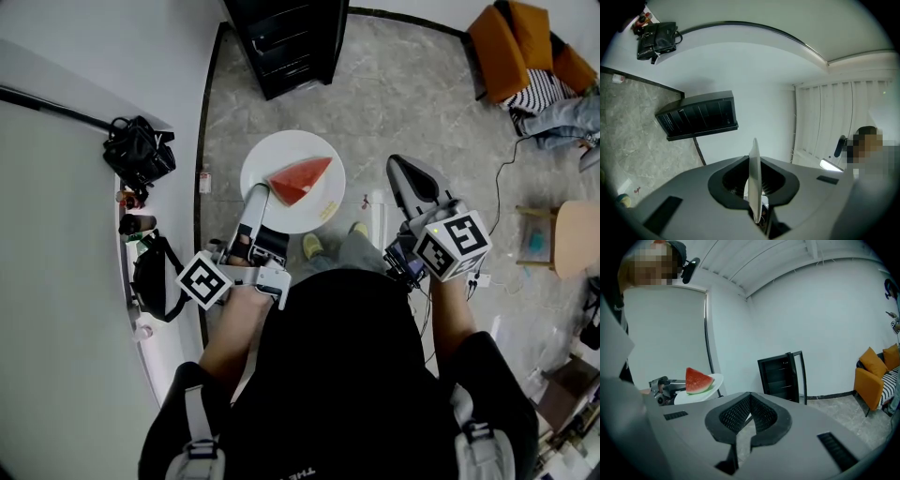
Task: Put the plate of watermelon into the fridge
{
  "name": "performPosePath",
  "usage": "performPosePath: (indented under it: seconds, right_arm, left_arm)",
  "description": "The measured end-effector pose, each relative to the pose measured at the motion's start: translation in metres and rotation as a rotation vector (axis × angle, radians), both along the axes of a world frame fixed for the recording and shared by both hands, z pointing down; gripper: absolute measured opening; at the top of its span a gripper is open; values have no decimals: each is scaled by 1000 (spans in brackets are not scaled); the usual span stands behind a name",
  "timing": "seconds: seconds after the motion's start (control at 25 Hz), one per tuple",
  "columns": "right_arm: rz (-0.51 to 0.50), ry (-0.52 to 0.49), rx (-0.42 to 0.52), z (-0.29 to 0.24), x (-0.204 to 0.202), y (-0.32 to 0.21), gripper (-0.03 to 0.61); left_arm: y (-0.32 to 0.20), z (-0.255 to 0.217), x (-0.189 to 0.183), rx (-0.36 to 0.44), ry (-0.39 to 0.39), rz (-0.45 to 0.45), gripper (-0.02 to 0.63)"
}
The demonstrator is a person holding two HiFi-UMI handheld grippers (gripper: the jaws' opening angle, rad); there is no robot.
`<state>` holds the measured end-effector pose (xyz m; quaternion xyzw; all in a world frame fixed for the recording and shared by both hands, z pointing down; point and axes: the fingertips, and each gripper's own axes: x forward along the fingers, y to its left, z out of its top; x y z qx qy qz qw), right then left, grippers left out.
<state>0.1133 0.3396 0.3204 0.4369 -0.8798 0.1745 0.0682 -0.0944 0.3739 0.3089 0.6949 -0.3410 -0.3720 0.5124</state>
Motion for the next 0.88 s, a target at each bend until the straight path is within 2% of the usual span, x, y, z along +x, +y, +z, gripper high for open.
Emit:
performPosePath:
  seconds: [0.36, 0.88]
  right_arm:
    - [-23, 10, 16, 1, -31, 3, 12]
    - [-19, 29, 32, -7, -30, 7, 12]
  left_arm:
    - [5, 3, -28, 13, 20, -9, 43]
    - [4, 0, -31, 15, 32, -4, 43]
